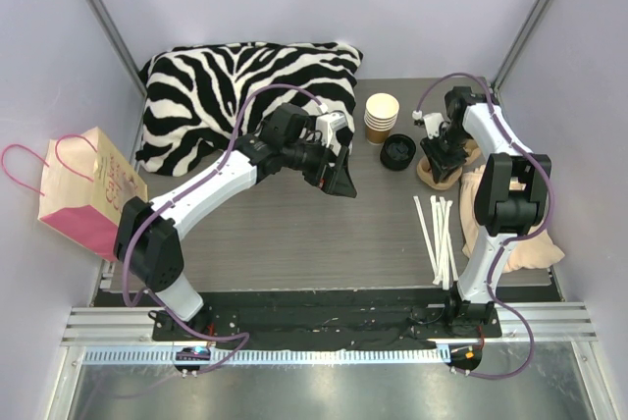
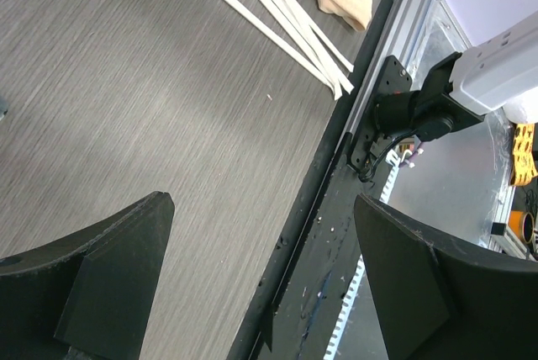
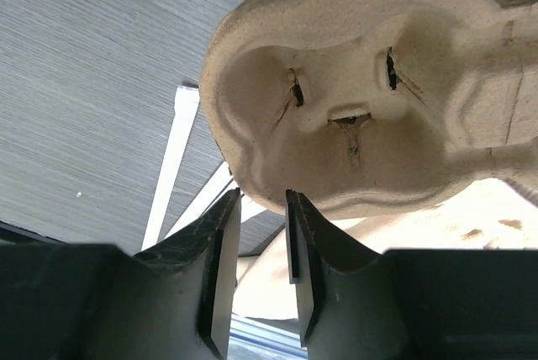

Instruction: Pack the takeout coffee

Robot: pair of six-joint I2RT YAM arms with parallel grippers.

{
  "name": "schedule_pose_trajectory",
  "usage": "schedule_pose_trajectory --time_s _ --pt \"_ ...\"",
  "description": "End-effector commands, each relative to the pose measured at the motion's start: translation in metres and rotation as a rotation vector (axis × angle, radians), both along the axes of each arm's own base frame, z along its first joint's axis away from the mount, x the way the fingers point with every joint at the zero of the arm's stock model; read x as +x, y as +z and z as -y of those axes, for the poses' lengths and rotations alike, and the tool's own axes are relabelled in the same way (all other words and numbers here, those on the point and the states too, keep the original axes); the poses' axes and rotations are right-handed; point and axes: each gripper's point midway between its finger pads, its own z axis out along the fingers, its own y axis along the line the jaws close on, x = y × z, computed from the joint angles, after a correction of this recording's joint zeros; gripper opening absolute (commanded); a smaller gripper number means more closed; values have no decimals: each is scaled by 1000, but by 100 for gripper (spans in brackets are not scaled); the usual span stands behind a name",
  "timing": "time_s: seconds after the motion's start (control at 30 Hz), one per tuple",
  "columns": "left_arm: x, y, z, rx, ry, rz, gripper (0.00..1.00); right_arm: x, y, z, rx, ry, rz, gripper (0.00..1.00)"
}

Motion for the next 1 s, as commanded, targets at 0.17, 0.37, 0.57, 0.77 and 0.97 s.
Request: schedule_pose_trajectory --time_s 0.17,0.37,0.57,0.77,0.97 --pt "5 9 8 -34 -3 34 94 0 5 -5 4 36 20 43" --pt "5 9 8 -34 -5 35 94 -2 0 -8 8 44 1 41" --pt "5 8 8 -32 -7 34 94 0 -3 -8 7 40 -1 35" --pt "5 6 8 -29 -8 31 94 0 -5 -9 8 38 -6 25" --pt "6 7 9 -31 -8 29 94 -1 -6 -10 5 42 -12 36"
